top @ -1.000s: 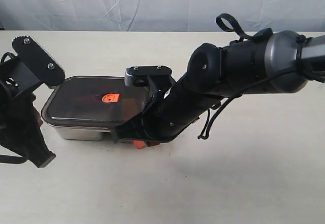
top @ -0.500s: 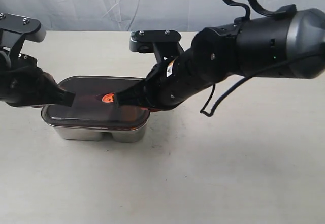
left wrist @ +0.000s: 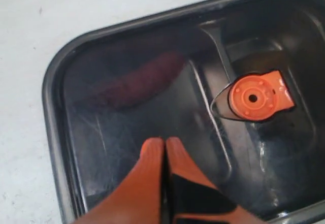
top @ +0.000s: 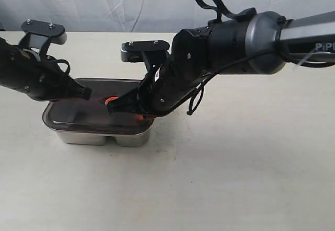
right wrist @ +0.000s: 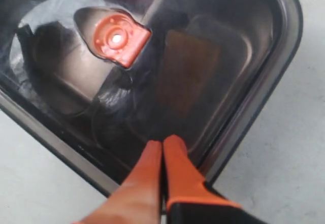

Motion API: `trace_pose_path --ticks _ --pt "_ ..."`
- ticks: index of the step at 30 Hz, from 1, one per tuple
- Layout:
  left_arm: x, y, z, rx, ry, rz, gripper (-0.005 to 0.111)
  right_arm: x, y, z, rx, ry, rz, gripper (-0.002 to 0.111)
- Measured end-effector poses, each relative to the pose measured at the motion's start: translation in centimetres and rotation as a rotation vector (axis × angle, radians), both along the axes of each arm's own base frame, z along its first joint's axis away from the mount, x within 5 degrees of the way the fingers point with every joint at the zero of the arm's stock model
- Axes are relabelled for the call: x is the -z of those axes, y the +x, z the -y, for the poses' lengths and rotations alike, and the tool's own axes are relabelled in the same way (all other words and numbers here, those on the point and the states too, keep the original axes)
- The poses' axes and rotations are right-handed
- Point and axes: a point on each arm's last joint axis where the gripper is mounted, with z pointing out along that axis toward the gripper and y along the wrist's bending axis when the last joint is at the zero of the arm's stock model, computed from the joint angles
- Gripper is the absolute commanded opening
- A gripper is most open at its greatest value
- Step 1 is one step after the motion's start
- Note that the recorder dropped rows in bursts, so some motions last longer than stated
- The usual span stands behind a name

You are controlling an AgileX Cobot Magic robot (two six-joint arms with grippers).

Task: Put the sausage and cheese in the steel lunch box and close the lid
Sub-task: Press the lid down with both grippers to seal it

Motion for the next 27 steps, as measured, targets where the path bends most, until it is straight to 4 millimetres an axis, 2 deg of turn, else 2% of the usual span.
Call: trace_pose_path --ticks 4,6,17,27 --pt "2.0 0.4 0.1 0.003 0.019 -0.069 0.000 0.4 0.0 -0.1 0.003 -0.006 -0.011 -0.001" --pt "2.3 0.6 0.2 0.003 0.021 -0.076 0.000 0.5 0.1 -0.1 0.003 -0.007 -0.012 -0.001" --pt "2.4 0.7 0.2 0.007 0.027 -0.079 0.000 1.4 0.2 -0.4 0.012 -0.015 -0.032 -0.001" --pt "2.2 0.4 -0.1 -0.046 0.046 -0.197 0.000 1.7 0.3 -0.6 0.019 -0.012 -0.045 -0.001"
